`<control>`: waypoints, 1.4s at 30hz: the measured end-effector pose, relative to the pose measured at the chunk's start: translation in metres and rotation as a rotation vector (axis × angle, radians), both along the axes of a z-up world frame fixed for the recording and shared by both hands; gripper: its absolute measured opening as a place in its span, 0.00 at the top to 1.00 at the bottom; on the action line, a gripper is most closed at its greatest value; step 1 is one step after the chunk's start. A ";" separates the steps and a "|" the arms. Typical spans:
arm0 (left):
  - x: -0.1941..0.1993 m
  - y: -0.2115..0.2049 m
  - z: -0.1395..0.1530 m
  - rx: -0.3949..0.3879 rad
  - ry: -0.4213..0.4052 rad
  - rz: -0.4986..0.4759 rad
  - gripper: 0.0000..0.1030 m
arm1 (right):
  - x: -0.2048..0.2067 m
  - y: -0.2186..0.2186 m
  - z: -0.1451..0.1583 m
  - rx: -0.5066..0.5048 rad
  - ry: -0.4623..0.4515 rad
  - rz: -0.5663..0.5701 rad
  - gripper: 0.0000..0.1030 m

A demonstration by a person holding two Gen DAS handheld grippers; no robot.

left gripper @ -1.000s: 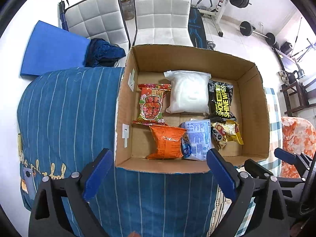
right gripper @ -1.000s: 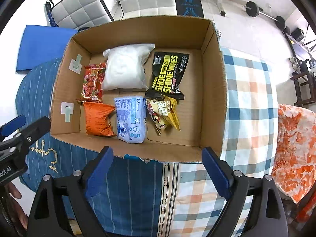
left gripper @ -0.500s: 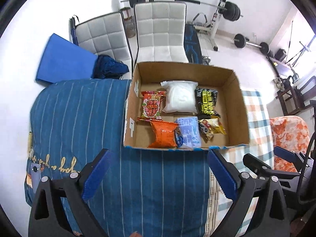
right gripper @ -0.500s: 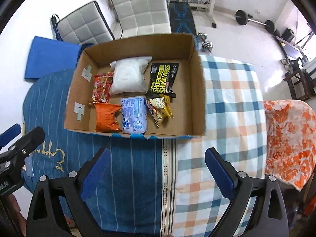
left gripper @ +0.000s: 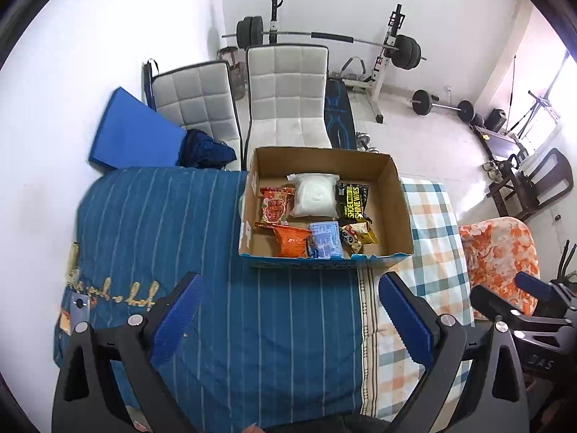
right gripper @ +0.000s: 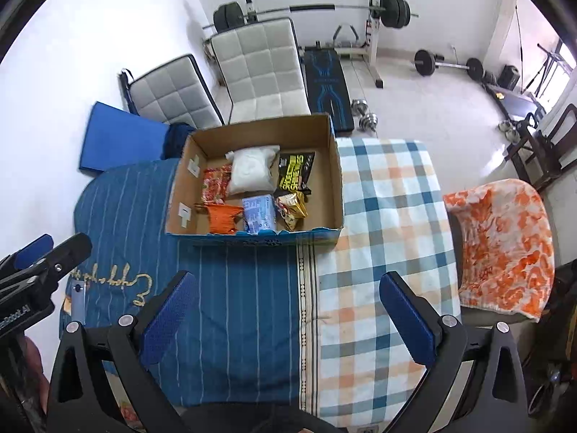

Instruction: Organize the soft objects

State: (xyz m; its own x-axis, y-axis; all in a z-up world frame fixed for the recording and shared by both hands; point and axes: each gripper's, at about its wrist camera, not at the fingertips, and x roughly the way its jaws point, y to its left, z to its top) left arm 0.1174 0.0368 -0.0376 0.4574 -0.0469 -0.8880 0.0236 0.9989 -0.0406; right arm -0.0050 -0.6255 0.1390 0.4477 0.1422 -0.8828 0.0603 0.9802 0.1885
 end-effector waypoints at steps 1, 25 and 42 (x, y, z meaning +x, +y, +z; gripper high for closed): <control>-0.004 0.000 0.004 0.007 -0.004 -0.001 0.03 | -0.006 0.000 0.006 0.002 -0.009 0.001 0.00; -0.048 -0.006 0.060 -0.002 -0.105 -0.012 0.03 | -0.065 0.001 0.083 -0.011 -0.155 0.005 0.00; -0.046 -0.006 0.071 0.021 -0.154 -0.001 0.03 | -0.049 -0.004 0.096 -0.044 -0.206 0.005 0.00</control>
